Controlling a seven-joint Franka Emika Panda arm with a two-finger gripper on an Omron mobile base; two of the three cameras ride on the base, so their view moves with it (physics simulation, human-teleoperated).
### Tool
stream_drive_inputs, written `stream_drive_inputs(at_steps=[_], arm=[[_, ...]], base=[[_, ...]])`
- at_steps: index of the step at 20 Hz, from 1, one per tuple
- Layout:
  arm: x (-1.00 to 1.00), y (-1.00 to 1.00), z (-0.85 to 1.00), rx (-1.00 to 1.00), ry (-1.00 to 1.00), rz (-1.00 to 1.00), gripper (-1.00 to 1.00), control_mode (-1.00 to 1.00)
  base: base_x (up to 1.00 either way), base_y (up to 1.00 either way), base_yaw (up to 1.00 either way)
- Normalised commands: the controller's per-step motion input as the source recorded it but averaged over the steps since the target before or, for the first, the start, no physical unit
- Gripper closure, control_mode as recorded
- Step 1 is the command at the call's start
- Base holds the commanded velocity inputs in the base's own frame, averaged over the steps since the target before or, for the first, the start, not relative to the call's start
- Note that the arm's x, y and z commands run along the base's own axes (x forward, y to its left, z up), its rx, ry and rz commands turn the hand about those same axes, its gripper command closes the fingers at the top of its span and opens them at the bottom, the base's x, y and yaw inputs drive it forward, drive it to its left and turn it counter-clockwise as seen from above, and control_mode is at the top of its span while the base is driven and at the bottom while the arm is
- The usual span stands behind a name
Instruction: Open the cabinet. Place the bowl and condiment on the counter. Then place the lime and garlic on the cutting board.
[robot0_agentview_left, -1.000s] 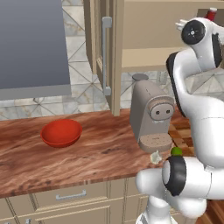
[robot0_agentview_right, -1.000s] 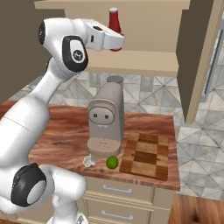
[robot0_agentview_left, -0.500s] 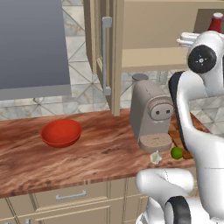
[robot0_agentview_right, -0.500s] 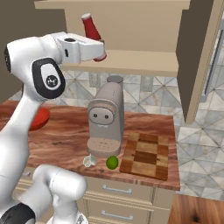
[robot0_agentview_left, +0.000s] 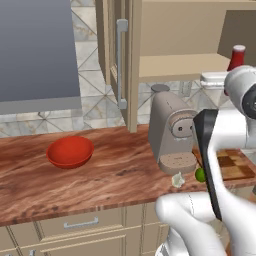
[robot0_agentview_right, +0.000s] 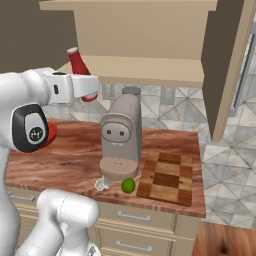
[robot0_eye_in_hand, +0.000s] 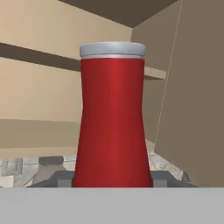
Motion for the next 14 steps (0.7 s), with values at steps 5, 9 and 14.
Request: stream_drive_inputs(at_steps=[5,9,14], arm=[[-0.82,0.48,-0.39,0.00,0.14,0.14,1.00,-1.00],[-0.51,0.47,-0.54,0.00,0.16,0.11,1.00,-1.00],[-0.32,0.47,-0.50,0.00,0.18,0.03,1.00,-1.00]], base=[[0.00,0.00,0.00],[0.00,0.00,0.00],[0.00,0.00,0.00]])
